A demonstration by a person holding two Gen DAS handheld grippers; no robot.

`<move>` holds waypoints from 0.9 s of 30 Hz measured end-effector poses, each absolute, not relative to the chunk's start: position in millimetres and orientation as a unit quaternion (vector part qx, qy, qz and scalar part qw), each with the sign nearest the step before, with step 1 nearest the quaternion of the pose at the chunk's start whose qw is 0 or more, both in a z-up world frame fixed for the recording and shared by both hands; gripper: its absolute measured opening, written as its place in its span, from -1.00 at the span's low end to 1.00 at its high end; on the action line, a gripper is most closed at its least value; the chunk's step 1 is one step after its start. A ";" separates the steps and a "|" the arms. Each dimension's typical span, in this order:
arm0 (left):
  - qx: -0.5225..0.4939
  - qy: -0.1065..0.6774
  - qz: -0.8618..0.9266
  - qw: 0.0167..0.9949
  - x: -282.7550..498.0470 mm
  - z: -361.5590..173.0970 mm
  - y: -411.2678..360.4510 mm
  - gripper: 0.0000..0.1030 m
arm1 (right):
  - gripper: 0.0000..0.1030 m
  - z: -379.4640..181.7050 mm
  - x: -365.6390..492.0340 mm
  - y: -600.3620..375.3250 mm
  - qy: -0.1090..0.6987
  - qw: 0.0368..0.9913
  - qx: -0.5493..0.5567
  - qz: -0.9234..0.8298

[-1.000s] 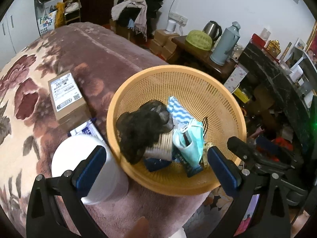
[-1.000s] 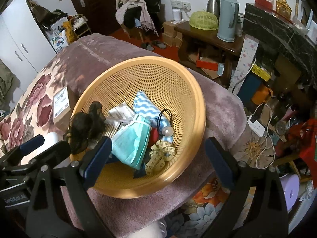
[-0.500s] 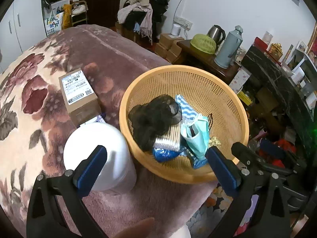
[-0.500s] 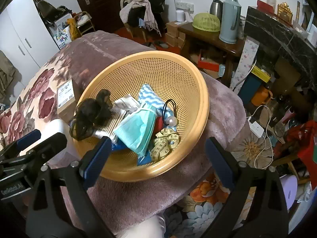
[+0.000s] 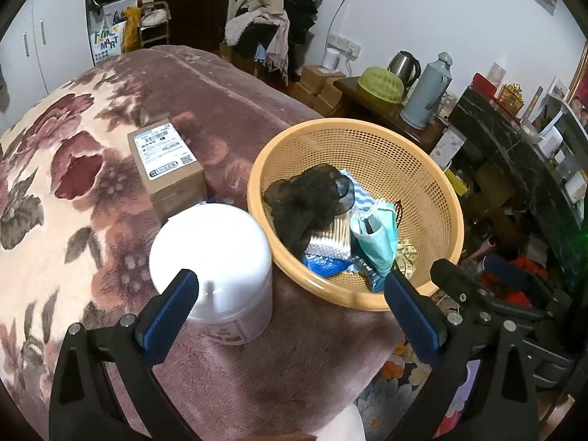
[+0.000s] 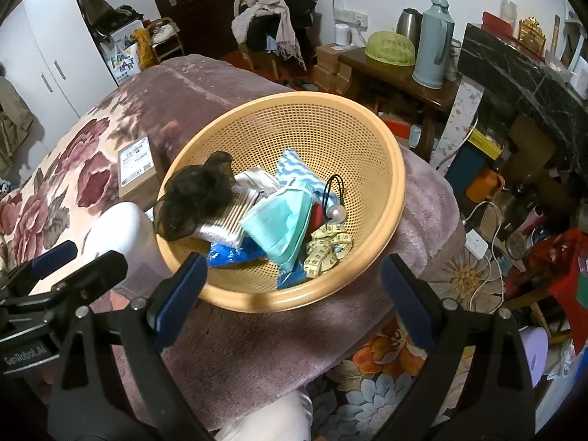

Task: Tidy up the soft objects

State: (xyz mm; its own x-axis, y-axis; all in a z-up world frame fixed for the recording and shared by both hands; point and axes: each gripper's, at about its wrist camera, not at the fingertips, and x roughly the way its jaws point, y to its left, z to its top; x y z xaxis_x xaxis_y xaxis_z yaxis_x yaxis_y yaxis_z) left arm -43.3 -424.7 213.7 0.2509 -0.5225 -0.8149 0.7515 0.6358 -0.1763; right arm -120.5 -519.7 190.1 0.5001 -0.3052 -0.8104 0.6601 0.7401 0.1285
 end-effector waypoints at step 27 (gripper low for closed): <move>0.104 0.459 -0.402 0.785 -23.6 212.0 -362.4 0.96 | 0.87 195.3 -100.5 -465.5 0.416 0.845 0.184 -0.282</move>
